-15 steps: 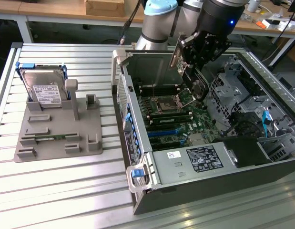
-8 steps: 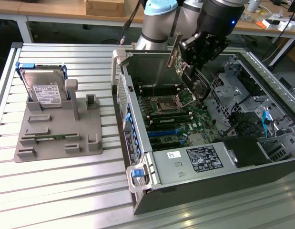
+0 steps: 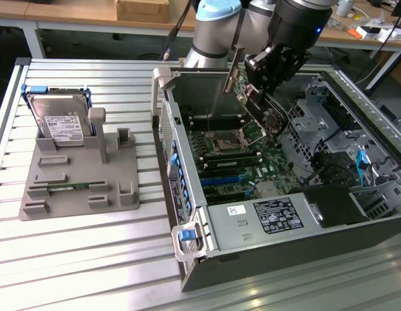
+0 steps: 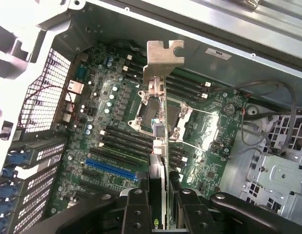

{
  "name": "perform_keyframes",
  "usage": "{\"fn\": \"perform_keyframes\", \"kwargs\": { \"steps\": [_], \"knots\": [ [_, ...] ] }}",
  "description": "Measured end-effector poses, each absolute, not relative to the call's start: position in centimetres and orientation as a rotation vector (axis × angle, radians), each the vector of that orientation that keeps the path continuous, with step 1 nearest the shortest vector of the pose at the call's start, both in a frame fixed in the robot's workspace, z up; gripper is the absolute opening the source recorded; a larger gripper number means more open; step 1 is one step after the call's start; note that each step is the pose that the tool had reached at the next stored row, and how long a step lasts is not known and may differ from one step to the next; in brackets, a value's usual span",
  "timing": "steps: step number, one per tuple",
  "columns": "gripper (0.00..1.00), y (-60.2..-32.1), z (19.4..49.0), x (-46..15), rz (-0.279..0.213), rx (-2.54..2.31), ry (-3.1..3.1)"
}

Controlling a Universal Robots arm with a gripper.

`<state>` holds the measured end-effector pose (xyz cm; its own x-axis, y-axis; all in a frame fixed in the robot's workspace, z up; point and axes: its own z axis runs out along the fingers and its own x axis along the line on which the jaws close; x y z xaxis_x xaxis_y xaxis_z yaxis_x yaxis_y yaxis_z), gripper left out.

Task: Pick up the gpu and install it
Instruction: 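Insert the gpu into the slot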

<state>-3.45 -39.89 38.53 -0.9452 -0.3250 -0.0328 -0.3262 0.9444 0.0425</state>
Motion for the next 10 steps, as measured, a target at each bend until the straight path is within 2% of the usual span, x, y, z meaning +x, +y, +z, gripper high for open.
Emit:
{"fn": "perform_keyframes", "kwargs": {
  "steps": [10],
  "knots": [
    [0.27, -39.89, 38.47, -3.45, 0.075, -0.704, 3.038]
  ]
}}
